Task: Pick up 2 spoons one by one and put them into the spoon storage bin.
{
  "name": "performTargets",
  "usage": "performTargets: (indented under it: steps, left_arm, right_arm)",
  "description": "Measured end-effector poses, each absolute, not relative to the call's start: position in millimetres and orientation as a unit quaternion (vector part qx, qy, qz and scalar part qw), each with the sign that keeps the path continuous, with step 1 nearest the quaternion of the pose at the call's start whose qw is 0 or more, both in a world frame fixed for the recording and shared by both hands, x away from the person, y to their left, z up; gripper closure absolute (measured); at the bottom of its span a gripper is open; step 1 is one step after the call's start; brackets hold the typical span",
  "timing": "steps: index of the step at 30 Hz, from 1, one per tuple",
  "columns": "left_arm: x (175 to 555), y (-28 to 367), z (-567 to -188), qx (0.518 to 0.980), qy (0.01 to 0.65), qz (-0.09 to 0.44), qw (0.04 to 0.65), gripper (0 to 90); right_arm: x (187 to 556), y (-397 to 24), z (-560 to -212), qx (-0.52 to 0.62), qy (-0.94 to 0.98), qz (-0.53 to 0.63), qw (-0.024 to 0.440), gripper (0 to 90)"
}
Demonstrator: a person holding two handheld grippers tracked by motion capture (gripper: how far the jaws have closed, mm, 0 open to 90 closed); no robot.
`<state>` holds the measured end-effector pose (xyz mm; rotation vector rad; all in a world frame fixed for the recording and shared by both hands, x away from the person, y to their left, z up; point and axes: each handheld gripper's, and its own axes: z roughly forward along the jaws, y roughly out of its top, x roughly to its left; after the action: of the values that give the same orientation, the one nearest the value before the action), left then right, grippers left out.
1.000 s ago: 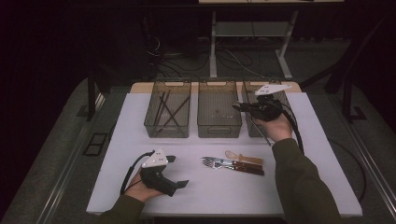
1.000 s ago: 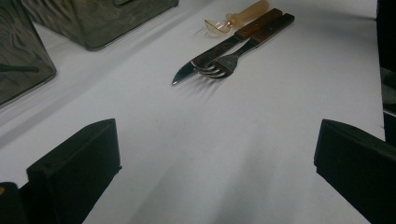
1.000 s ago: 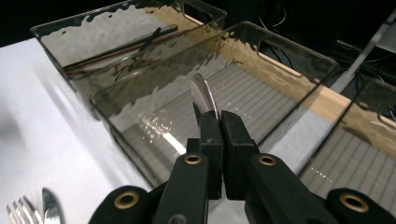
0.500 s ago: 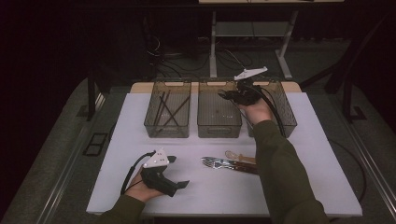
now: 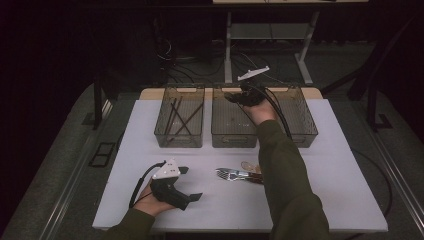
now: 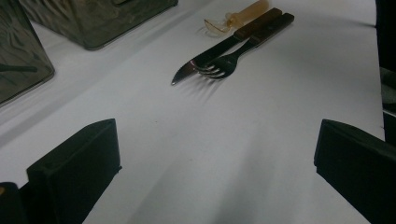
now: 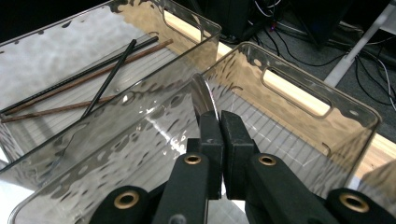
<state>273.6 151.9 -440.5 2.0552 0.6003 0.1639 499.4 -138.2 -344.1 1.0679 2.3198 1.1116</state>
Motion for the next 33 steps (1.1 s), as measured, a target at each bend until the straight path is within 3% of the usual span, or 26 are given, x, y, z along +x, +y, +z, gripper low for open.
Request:
performTargets:
  steps: [20,25,33]
  left_arm:
    - [273.9,153.0,-439.6,0.84,0.245,0.066,0.48,0.0]
    - [273.9,152.7,-439.9,0.84,0.245,0.065,0.479,0.0]
    - [273.6,151.3,-440.6,0.842,0.244,0.062,0.477,0.0]
  right_arm:
    - [513.2,-118.9,-373.2,0.385,0.835,0.354,0.169,86.6]
    - [511.8,-124.2,-369.8,0.397,0.83,0.358,0.16,64.3]
    - [497.2,-138.7,-362.0,0.394,0.823,0.38,0.152,52.2]
